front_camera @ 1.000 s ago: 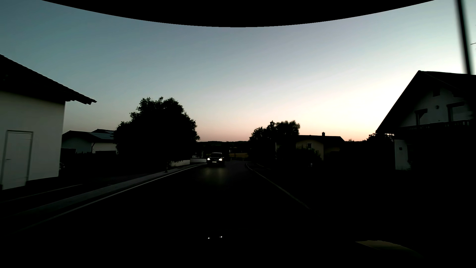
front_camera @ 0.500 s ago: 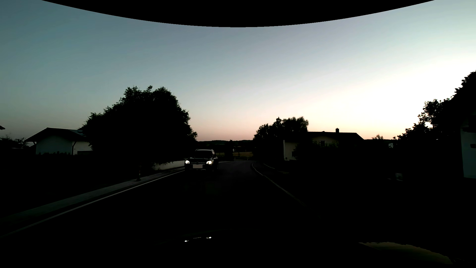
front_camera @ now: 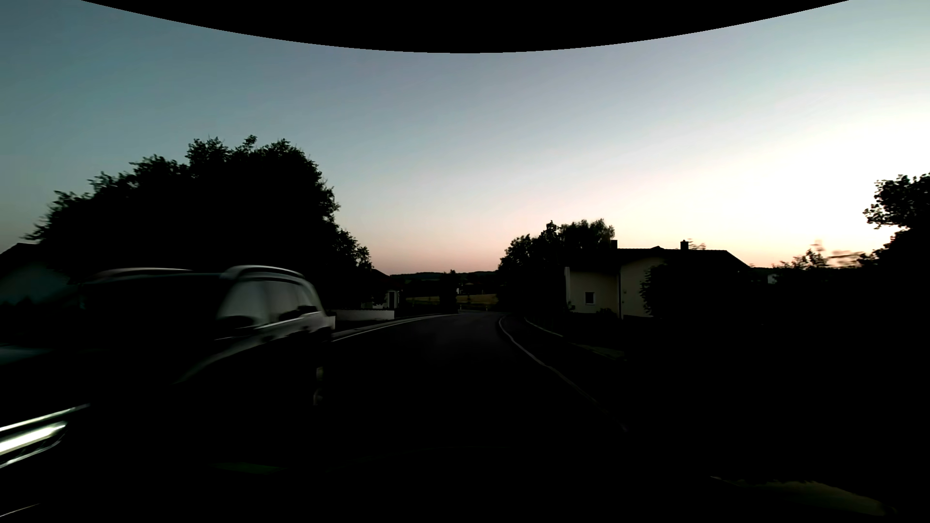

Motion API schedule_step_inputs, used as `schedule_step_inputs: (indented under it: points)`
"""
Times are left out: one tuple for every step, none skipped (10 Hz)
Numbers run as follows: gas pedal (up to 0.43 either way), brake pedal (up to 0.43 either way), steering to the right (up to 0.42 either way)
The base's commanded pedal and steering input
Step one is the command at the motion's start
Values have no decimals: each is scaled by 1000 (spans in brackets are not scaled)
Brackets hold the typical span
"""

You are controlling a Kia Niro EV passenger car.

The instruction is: Follow the waypoints while adhering to traffic rules and regulations

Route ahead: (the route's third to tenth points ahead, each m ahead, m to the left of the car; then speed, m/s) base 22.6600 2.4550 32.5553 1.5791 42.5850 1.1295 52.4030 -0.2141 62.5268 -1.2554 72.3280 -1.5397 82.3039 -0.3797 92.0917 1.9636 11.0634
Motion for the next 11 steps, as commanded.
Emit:
schedule_step_inputs:
  points:
    - [59,0,-4]
    - [59,0,-4]
    - [59,0,-4]
    - [59,0,-4]
    - [59,0,-1]
    - [59,0,-1]
    - [59,0,-1]
    - [59,0,2]
    - [67,0,4]
    - [67,0,7]
    - [67,0,9]
